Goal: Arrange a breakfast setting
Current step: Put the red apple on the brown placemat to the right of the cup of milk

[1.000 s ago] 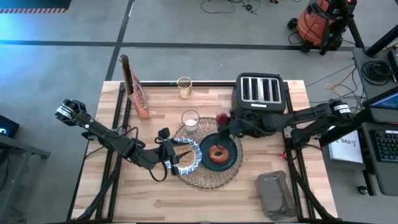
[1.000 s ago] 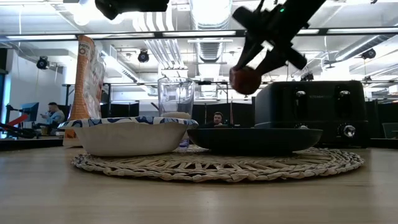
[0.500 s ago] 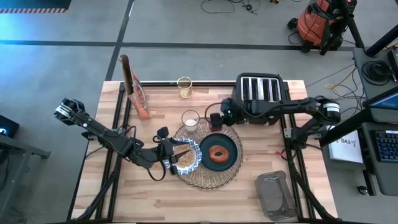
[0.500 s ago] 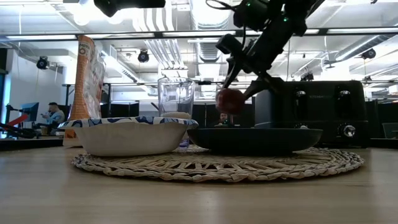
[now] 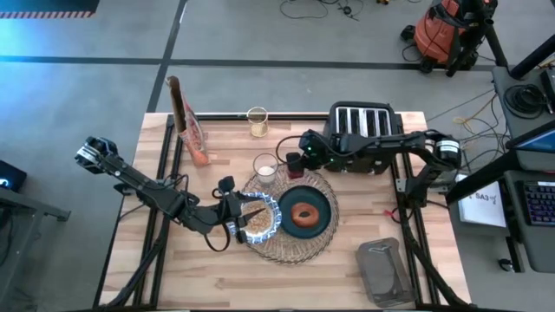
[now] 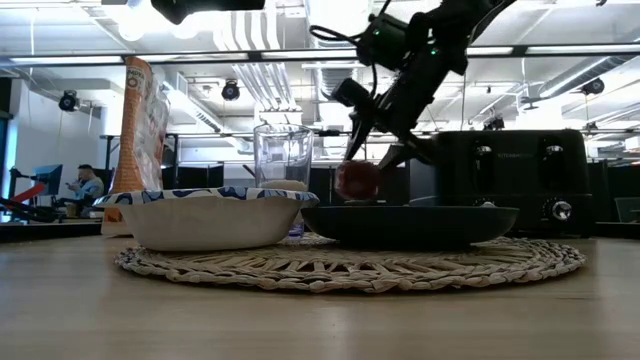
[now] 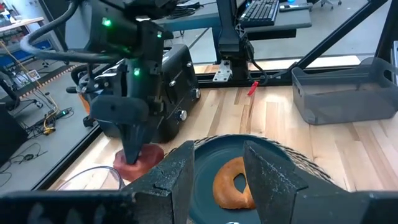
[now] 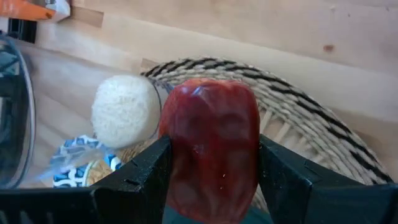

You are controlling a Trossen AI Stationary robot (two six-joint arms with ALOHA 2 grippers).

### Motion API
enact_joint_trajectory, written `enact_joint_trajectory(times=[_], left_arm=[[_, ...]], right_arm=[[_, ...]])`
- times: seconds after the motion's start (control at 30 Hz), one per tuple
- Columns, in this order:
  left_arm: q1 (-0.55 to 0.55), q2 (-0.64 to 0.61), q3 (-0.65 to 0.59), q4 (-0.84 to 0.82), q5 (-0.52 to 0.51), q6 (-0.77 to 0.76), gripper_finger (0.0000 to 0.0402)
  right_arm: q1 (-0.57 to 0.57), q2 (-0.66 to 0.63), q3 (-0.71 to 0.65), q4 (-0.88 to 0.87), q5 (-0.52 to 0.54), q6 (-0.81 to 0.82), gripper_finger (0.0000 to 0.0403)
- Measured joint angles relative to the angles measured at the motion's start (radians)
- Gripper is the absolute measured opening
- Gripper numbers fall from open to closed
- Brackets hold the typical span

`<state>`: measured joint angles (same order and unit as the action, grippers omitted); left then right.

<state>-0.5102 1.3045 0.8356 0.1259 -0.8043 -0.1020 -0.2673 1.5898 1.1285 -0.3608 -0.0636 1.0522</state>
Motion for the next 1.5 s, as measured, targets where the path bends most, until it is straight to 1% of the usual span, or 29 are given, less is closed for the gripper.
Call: enact_joint_trajectory(times=[0.17,0.37,0.83,1.0,1.27,1.37,1.5], left_arm=[[0.0,0.0,0.0,-0.003,0.0,0.0,0.0123],[0.0,0.0,0.0,-0.02,0.0,0.0,0.0123],[0.0,-0.001,0.0,-0.022,0.001,0.0,0.0123],[0.0,-0.001,0.0,-0.023,0.002,0.0,0.0123],[0.0,-0.001,0.0,-0.022,0.002,0.0,0.0123],[0.0,-0.001,0.0,-0.023,0.002,0.0,0.0123],[0.0,-0.001,0.0,-0.023,0.002,0.0,0.0123]], right_arm=[[-0.013,0.055,0.035,0.0,-0.004,-0.034,0.0192],[-0.022,0.097,0.044,-0.001,-0.047,-0.043,0.0192],[-0.028,0.095,0.041,-0.01,-0.049,-0.105,0.0192],[-0.028,0.097,0.04,-0.052,-0.047,-0.115,0.0192],[-0.028,0.095,0.04,-0.054,-0.041,-0.165,0.0192],[-0.028,0.096,0.04,-0.054,-0.041,-0.181,0.0203],[-0.028,0.096,0.04,-0.054,-0.041,-0.182,0.0228]])
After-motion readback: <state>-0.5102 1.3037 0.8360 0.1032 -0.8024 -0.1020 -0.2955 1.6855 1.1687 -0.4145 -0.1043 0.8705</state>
